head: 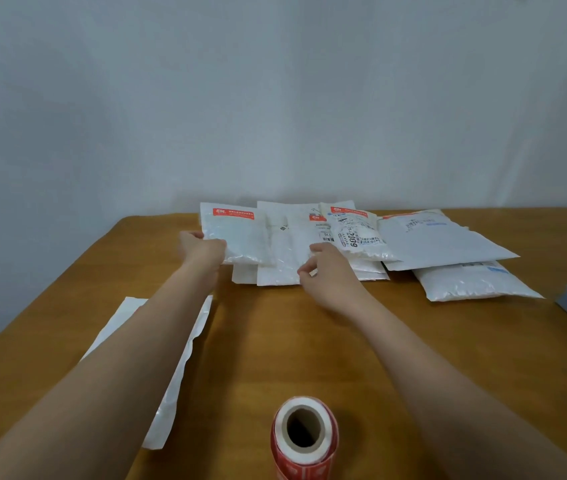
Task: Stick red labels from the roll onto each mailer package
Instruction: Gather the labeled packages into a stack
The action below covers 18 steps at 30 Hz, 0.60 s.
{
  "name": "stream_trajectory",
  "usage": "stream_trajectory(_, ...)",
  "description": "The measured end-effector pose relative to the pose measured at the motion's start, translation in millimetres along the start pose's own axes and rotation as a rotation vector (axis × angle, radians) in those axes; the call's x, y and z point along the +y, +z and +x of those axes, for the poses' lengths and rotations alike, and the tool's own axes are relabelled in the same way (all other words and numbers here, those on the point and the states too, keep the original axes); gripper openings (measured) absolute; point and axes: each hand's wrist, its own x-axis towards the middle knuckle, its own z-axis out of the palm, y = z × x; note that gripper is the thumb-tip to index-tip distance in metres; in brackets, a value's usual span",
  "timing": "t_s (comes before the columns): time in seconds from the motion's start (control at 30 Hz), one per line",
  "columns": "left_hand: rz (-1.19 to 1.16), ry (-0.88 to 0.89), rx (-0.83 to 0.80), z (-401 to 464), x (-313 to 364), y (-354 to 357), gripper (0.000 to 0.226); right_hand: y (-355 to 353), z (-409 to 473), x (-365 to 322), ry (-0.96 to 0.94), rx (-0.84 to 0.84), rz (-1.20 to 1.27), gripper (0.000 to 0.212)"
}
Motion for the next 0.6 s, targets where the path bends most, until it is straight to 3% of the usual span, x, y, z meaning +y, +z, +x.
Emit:
stream_trajectory(0.1,0.038,0.022,-0.003,4,-3,5,0.045,5,1,6,-0.019,-0.045,-0.038,0.042)
stream_trajectory(0.2,0.072,0.057,-0.031,4,-5,11,0.044,7,2,7,-0.035,-0.057,-0.054,0.049)
stream_trajectory(0.43,0.109,0.041,-0.18,2,-5,26,0.055,5,0,10,-0.061,-0.061,-0.043,0.049)
stream_trajectory(0.6,0.119,0.058,-0.202,-1,-5,25,0.06,0,-3,10,-0.037,-0.066,0.016,0.043)
